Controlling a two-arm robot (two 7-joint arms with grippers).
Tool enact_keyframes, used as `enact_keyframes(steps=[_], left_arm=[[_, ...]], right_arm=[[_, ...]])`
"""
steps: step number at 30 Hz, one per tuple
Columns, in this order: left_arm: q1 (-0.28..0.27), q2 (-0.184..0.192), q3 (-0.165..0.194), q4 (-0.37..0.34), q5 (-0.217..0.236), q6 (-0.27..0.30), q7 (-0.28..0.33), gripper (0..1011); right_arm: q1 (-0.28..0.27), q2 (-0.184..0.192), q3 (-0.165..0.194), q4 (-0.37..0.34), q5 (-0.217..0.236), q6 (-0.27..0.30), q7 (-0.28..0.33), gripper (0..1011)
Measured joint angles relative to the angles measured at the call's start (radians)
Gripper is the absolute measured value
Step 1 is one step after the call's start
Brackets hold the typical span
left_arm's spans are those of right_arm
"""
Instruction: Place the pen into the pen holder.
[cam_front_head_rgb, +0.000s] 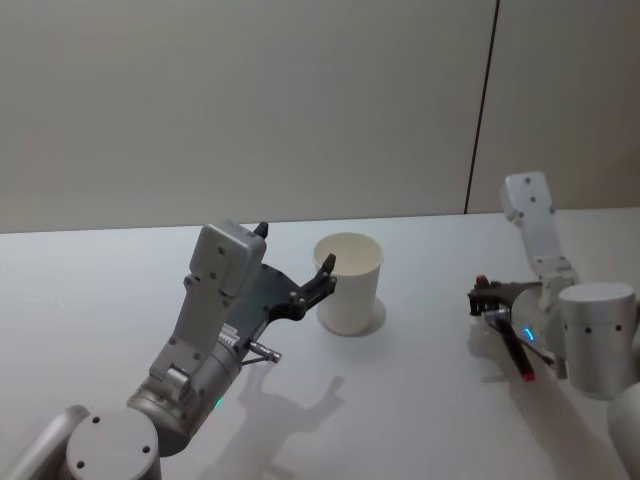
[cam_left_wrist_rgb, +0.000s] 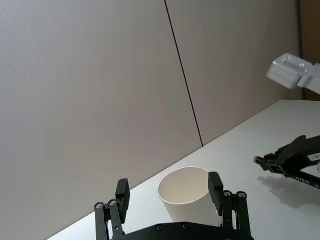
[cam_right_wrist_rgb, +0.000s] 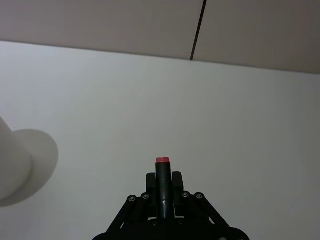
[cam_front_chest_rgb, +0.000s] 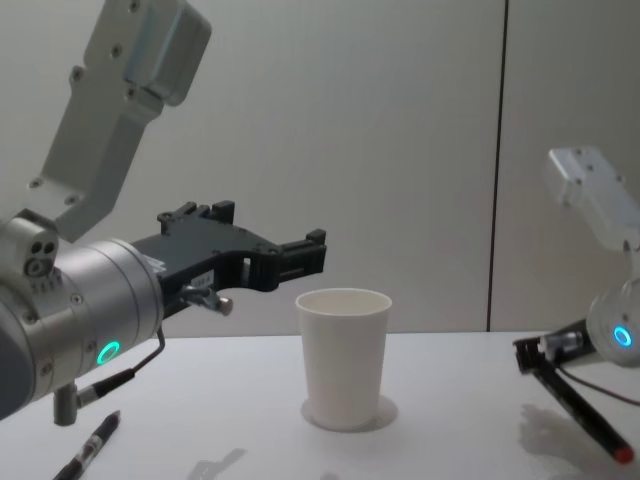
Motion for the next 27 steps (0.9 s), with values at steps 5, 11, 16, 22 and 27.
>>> enact_keyframes(steps=[5,11,16,22,27], left_arm=[[0.000,0.000,0.000,0.000,0.000,0.000,0.000,1004],[0.000,0.000,0.000,0.000,0.000,0.000,0.000,1004],[0.000,0.000,0.000,0.000,0.000,0.000,0.000,1004],[0.000,0.000,0.000,0.000,0.000,0.000,0.000,1004],[0.000,0.000,0.000,0.000,0.000,0.000,0.000,1004]], right_arm=[[-0.017,0.004,-0.004,-0.034,-0.020,-0.053,0.002,169],[-0.037,0.010,-0.009,-0.069,-0.045,-0.127,0.010,169],[-0.051,0.016,-0.012,-0.091,-0.064,-0.186,0.017,169],[-0.065,0.023,-0.015,-0.110,-0.088,-0.276,0.030,169],[-0.072,0.029,-0.016,-0.115,-0.105,-0.363,0.044,169]])
